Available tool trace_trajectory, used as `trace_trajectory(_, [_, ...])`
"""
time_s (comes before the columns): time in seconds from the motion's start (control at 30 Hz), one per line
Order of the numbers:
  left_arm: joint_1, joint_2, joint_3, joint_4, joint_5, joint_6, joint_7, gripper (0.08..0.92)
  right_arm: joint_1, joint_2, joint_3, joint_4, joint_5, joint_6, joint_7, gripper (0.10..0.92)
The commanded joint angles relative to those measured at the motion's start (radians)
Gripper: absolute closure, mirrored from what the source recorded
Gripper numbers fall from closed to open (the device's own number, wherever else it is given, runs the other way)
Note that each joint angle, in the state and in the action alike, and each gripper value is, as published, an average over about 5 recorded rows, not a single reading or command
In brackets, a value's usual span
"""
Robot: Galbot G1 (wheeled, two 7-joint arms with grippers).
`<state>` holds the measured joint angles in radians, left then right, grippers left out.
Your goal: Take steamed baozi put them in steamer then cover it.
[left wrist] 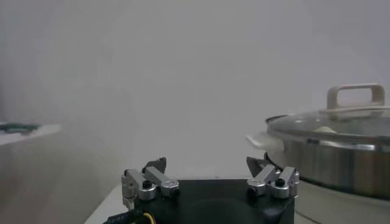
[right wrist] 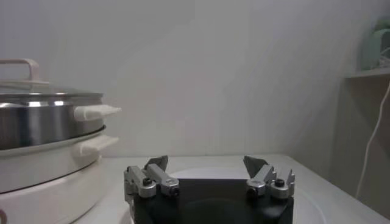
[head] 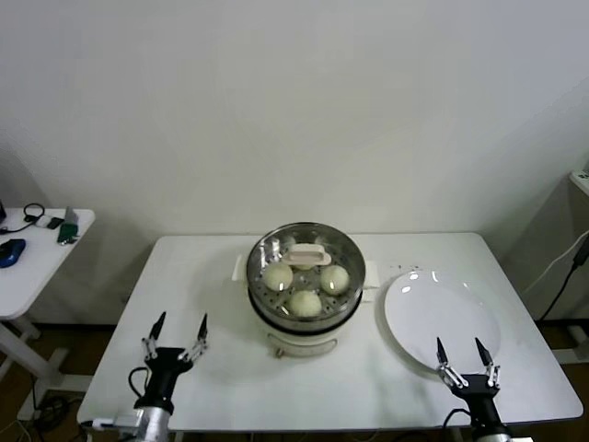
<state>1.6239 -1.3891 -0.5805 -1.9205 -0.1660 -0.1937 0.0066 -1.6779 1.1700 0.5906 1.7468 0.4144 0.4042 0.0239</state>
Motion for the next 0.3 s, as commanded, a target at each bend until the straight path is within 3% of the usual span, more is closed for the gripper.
trace_trajectory(0.03, [0.043, -0.019, -0.022, 0.033, -0.06, -0.067, 0.009, 0.177, 0.0, -0.002, 0.0, -0.002, 0.002, 0.001, 0.001, 0.203])
trace_trajectory(0.3, [0.05, -0.017, -0.017, 0.024, -0.059, -0.074, 0.013, 0.177, -0.003, -0.001, -0.001, 0.003, 0.002, 0.003, 0.001, 0.203])
